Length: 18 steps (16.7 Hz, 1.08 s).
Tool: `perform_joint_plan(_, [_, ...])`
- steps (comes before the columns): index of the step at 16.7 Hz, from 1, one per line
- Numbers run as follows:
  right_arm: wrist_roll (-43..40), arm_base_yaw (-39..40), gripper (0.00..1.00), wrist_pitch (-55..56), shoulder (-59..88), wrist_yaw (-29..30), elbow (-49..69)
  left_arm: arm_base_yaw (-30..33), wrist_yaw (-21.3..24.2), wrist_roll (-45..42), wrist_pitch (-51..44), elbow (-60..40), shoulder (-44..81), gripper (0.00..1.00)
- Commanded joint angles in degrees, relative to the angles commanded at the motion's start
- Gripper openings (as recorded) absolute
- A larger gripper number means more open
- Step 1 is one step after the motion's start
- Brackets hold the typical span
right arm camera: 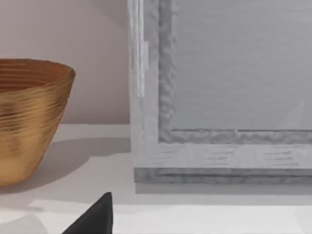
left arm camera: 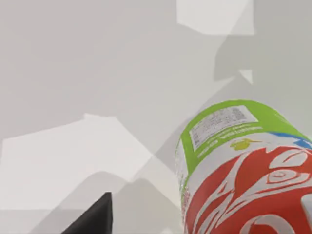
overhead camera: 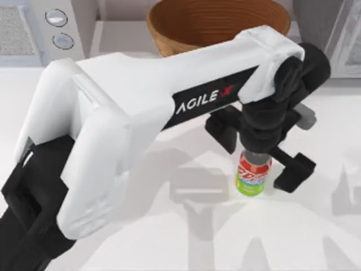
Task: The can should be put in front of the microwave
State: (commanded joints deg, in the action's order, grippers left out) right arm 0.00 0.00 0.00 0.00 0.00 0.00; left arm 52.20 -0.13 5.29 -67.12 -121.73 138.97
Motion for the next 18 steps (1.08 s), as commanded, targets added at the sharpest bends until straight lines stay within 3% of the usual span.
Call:
perform_joint_plan(13, [0.0,0.0,1.0,0.0,0.0,0.0,0.0,0.0,0.0,0.0,0.0,0.0,0.0,0.02])
perform_joint_plan(18, [0.0,0.0,1.0,0.0,0.0,0.0,0.0,0.0,0.0,0.0,0.0,0.0,0.0,0.0])
